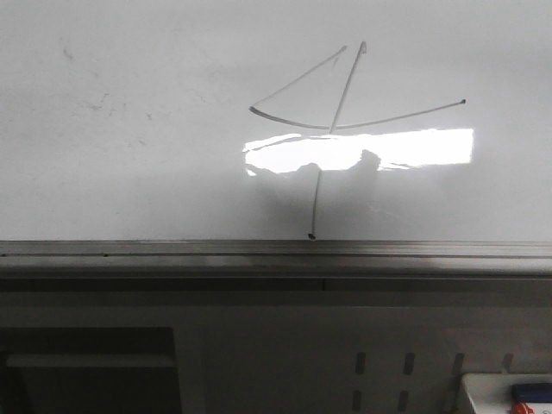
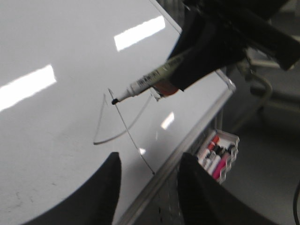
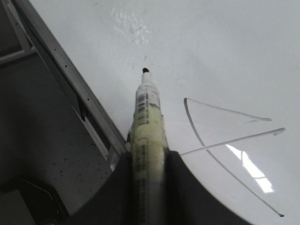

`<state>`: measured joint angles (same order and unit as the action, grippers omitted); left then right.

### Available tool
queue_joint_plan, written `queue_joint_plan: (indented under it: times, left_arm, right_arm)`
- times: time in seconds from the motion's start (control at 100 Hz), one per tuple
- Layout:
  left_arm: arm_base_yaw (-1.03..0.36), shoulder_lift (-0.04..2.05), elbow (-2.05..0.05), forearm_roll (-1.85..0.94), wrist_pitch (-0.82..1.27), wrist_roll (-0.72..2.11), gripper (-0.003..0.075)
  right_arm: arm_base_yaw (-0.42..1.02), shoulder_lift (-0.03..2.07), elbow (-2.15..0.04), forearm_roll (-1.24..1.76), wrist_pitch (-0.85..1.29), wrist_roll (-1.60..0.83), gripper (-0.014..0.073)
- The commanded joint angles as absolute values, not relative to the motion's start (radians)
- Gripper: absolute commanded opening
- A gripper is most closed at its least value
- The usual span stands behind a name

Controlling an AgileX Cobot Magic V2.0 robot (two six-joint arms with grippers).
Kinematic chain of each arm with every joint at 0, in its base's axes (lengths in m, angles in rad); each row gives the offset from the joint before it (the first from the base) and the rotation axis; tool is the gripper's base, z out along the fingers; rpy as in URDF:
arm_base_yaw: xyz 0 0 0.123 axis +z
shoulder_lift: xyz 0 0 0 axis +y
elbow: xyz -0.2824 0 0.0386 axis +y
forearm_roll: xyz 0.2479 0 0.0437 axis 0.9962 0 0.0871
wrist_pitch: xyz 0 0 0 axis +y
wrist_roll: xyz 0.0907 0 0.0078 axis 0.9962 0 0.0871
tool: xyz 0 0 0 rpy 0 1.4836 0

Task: Write number 4 on whiteboard

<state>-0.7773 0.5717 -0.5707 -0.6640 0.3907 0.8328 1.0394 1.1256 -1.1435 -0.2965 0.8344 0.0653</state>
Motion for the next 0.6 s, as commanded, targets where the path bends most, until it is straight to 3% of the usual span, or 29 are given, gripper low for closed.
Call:
queue_joint_plan:
  times: [0.0,0.59]
  left_arm:
    - [-0.776,0.659,-0.661,-0.630,0.419,0.834,0.0353]
    - [-0.776,0.928,-0.918,-0.602,0.713,1.007,0.0353]
  right_arm:
    - [1.050,1.112,-1.155,-0.326,0.767,0.000,-0.0072]
    - [1.058,1.112,-1.153,-0.019,0.764,-0.419,-0.0072]
